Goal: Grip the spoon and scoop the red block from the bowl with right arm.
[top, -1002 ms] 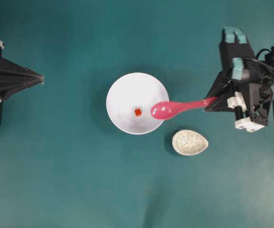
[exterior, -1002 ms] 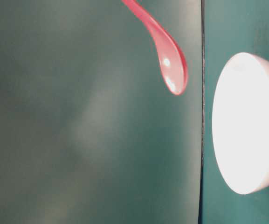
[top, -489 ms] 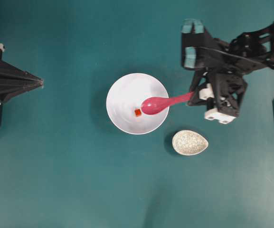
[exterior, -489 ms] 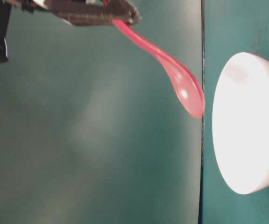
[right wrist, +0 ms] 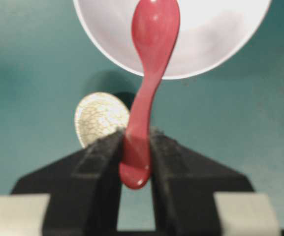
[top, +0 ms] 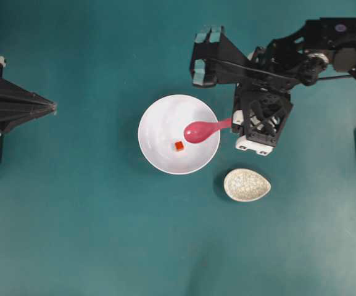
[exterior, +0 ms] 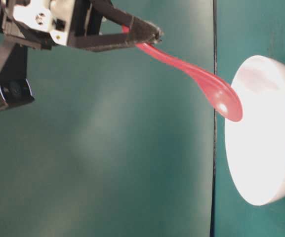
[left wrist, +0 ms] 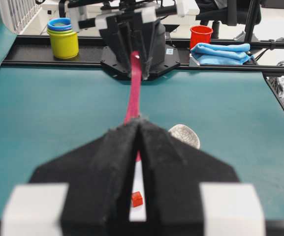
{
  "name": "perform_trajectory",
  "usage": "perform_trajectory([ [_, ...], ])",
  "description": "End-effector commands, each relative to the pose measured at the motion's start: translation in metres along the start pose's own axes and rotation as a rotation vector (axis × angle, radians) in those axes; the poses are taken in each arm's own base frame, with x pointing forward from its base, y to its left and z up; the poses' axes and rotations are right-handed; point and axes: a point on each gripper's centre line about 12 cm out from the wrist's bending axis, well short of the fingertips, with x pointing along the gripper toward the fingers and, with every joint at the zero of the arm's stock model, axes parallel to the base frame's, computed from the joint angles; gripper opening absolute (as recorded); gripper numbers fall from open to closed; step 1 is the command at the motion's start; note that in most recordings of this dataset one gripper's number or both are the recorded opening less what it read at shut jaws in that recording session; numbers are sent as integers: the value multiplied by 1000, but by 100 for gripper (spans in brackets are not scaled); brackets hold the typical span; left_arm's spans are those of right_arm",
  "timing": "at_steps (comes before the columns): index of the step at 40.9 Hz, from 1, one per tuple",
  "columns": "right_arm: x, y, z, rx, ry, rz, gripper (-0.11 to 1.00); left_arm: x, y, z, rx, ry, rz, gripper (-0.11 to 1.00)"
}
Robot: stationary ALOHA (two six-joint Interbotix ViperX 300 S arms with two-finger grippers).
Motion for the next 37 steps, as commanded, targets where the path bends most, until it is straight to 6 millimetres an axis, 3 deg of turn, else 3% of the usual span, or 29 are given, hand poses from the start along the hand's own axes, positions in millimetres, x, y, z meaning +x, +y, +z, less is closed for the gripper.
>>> perform_trajectory([
  [1, -10, 0, 10, -4, -29, -17, 20, 2, -1, 12, 3, -31, -4, 0],
  [20, 21, -8, 12, 14, 47, -37, 18, 2, -1, 11, 3, -25, -4, 0],
  [22, 24, -8, 12, 15, 55, -37, 16, 2, -1, 11, 3, -26, -4, 0],
  [24, 26, -9, 13, 16, 57, -38, 6, 3, -1, 12, 3, -26, -4, 0],
  [26, 28, -9, 12, 15, 62, -38, 5, 2, -1, 11, 3, -25, -4, 0],
  [33, 26, -9, 11, 11, 70, -46, 5, 2, -1, 11, 3, -25, -4, 0],
  [37, 15, -7, 7, 11, 93, -44, 5, 2, -1, 11, 3, -21, -3, 0],
])
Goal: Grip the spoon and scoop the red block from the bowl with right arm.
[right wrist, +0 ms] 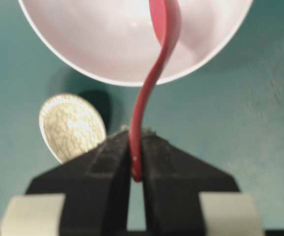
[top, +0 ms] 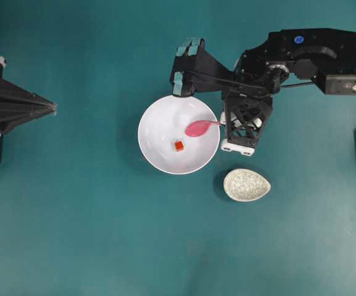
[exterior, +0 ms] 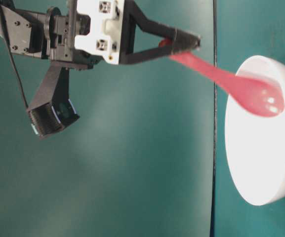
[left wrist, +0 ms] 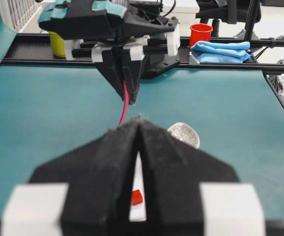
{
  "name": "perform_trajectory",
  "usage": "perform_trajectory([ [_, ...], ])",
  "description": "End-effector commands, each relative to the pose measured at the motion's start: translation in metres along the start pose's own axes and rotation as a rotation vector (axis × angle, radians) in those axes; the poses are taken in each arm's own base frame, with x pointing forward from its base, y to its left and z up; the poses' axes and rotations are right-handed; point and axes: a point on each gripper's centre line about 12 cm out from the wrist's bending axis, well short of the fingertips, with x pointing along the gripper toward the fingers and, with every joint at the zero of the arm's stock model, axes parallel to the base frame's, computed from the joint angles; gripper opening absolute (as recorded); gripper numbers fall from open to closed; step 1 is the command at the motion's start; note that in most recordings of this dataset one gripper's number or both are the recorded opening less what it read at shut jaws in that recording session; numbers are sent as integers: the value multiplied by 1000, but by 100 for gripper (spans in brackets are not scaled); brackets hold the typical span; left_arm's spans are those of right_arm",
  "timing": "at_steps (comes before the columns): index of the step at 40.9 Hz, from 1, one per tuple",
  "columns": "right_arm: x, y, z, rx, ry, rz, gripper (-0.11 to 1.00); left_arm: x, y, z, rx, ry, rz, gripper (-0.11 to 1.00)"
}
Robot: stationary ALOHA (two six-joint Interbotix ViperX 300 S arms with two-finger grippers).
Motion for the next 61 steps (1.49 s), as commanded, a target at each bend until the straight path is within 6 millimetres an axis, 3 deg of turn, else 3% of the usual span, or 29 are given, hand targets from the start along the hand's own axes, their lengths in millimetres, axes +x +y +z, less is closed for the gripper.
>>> perform_trajectory([
  [1, -31, 6, 1, -15, -42, 9, 5, 2, -1, 11, 3, -25, -4, 0],
  [10, -80, 20, -18, 17, -110, 34, 5, 2, -1, 10, 1, -17, -6, 0],
  [16, -88, 34, -40, 57, -111, 63, 5, 2, -2, 10, 1, -17, -8, 0],
  [26, -72, 64, -88, 55, -115, 114, 5, 2, -2, 10, 0, -17, -8, 0],
  [32, -52, 69, -108, 114, -162, 146, 5, 2, -2, 10, 1, -15, -8, 0],
  [41, -22, 66, -124, 149, -201, 164, 5, 2, -2, 10, 1, -17, -10, 0],
  [61, 13, 60, -143, 143, -222, 162, 5, 2, -2, 10, 1, -15, -9, 0],
])
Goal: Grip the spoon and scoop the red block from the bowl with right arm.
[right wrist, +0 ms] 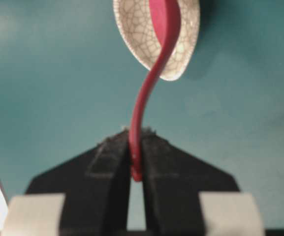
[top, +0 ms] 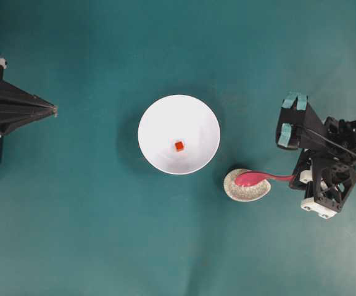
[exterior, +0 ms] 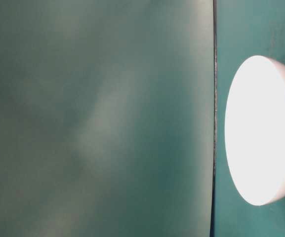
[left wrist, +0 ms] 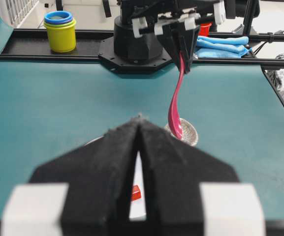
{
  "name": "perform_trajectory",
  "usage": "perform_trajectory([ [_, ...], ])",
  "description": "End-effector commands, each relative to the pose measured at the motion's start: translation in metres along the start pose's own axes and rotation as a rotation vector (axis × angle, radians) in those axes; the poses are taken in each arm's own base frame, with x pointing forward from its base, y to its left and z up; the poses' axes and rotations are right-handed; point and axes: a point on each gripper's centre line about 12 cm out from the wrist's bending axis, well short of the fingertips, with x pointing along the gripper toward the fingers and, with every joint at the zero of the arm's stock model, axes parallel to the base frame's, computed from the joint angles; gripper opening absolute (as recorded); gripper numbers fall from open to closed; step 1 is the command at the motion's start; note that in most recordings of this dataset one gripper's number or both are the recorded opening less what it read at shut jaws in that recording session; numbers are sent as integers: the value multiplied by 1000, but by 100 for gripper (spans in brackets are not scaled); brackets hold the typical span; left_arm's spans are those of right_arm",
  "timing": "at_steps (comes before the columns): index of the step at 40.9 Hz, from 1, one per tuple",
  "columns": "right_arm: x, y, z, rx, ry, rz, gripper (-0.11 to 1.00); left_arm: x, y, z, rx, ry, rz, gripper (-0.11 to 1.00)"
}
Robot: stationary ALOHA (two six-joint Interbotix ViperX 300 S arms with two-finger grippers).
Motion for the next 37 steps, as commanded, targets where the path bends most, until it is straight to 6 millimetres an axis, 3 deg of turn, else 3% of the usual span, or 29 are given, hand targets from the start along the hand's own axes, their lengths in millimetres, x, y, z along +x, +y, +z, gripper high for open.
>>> perform_trajectory([
  [1, 0, 3, 1, -2, -34, 21, 5, 2, 0, 12, 3, -31, -2, 0],
  [16, 8, -2, -9, -18, -34, 20, 6, 2, 0, 12, 3, -31, -2, 0],
  [21, 10, -4, -12, -23, -25, 16, 15, 2, 0, 12, 3, -31, -2, 0],
  [29, 11, -6, -14, -25, -20, 10, 40, 2, 0, 12, 3, -32, -3, 0],
  [37, 13, -8, -16, -37, -18, -1, 43, 2, 0, 12, 1, -32, -2, 0],
])
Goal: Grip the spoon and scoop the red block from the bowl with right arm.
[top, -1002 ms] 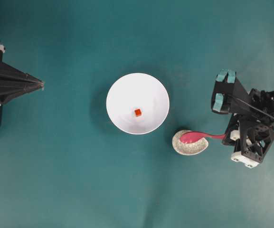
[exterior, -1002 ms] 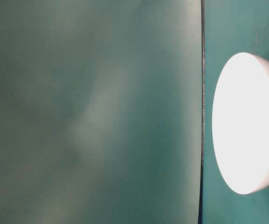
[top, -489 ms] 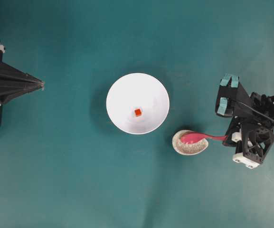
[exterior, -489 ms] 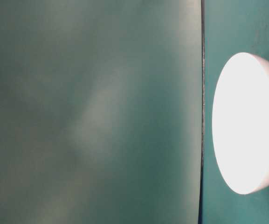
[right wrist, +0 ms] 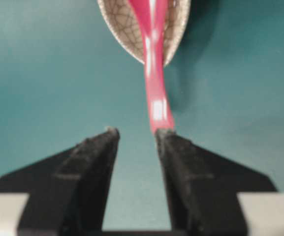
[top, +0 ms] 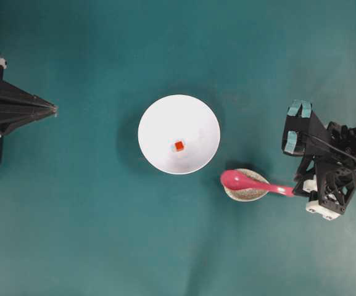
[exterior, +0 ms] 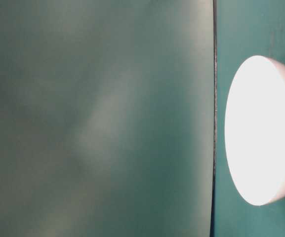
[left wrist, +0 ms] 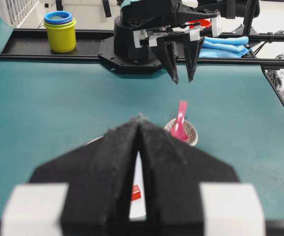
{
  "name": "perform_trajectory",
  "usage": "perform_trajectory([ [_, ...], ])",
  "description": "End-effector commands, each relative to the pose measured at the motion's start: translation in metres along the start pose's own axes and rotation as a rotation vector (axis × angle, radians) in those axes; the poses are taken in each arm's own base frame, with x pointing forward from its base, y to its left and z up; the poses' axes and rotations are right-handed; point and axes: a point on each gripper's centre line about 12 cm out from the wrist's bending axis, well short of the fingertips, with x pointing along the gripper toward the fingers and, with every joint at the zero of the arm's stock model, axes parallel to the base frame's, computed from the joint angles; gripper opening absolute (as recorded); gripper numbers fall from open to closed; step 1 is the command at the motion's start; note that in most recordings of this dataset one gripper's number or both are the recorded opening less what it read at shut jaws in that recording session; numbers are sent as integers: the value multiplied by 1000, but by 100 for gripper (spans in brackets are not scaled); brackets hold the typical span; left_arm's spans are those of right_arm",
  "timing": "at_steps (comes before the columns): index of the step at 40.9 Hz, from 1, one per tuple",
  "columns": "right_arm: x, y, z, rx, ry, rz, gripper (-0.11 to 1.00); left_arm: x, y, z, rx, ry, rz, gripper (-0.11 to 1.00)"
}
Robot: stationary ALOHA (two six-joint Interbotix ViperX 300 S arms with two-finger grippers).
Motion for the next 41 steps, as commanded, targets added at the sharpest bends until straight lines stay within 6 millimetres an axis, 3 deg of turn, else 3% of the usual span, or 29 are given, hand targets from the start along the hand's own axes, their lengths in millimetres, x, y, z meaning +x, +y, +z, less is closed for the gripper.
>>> perform_trajectory([
  [1, -2, 2, 2, -17, -17, 5, 43, 2, 0, 12, 3, -32, -3, 0],
  [10, 3, -5, 0, -103, -106, -2, 46, 2, 0, 11, 3, -31, -3, 0],
  [19, 11, -1, -20, -303, -273, 88, 59, 3, 0, 10, -2, -23, -2, 0],
  [29, 21, -13, -42, -340, -333, 144, 59, 3, 0, 10, 0, -21, -2, 0],
  [41, 25, -28, -53, -319, -430, 199, 59, 4, 0, 9, -3, -18, -2, 0],
])
